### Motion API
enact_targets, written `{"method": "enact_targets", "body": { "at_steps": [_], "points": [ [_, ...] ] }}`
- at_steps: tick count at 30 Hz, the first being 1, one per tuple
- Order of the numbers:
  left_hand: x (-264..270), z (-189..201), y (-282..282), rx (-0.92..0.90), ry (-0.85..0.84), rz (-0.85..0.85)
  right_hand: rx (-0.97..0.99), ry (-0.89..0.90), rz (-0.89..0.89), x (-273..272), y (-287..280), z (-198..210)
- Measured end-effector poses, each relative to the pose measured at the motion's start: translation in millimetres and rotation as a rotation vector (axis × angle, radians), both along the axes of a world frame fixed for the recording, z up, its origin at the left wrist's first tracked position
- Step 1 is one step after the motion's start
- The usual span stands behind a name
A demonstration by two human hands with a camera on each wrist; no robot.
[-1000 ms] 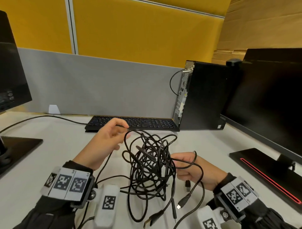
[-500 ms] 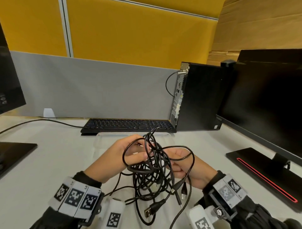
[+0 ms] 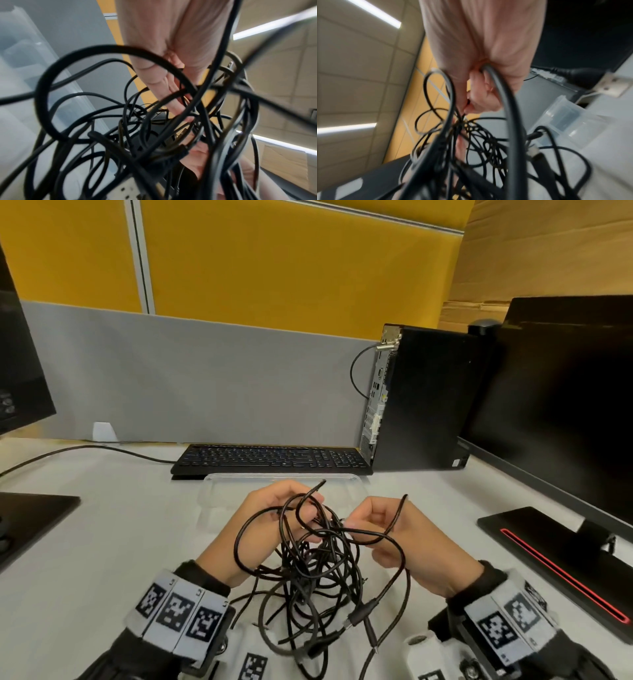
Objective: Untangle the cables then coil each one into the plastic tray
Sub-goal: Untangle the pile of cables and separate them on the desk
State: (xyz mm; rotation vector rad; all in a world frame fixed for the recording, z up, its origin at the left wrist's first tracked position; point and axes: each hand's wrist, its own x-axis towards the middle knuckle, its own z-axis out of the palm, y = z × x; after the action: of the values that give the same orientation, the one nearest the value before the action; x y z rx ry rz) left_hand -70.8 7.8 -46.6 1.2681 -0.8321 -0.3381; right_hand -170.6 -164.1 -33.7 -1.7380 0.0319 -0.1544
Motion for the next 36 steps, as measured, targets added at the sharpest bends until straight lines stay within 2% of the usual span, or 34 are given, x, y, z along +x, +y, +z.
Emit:
{"method": "enact_targets", "body": {
  "at_steps": [5, 12, 16, 22, 25, 27, 30, 31, 33, 34, 36],
  "points": [
    [5.8, -0.8, 6.1, -0.025, 0.058, -0.086, -0.061, -0.140, -0.006, 4.4, 13.9, -0.5],
    [4.3, -2.4, 4.0, 0.079, 0.087, -0.025, -0.109, 0.009, 0.075, -1.0, -3.0, 1.3],
    [1.9, -2.5, 2.8, 0.106, 0.083, -0.044, -0.046, -0.024, 0.009, 1.9, 3.6, -3.2],
    [2.5, -5.4, 1.6, 0.090, 0.142, -0.035, -0.132, -0.060, -0.045, 6.6, 9.9, -4.9],
    [2.5, -5.4, -0.2, 0.097, 0.157, -0.014, -0.132, -0.024, -0.023, 5.6, 7.1, 0.5],
    [4.6, -6.5, 0.1, 0.080, 0.205, 0.015, -0.298, 0.045, 0.009, 1.6, -3.3, 8.4],
    [5.8, -6.9, 0.2, 0.032, 0.283, 0.033, -0.897, 0.122, -0.058, -12.3, -23.9, 27.6],
    [6.1, -7.1, -0.5, 0.024, 0.293, 0.048, -1.014, 0.105, -0.123, -17.3, -25.1, 35.0],
    [5.6, -7.7, -2.6, 0.007, 0.312, 0.077, -1.047, -0.030, -0.217, -26.3, -15.9, 44.6],
    [5.4, -8.2, -3.6, -0.011, 0.327, 0.088, -0.997, -0.117, -0.182, -29.8, -6.5, 47.6],
    [4.3, -8.8, -6.0, -0.037, 0.330, 0.115, -0.885, -0.253, 0.074, -35.2, 19.0, 52.7]
  ]
}}
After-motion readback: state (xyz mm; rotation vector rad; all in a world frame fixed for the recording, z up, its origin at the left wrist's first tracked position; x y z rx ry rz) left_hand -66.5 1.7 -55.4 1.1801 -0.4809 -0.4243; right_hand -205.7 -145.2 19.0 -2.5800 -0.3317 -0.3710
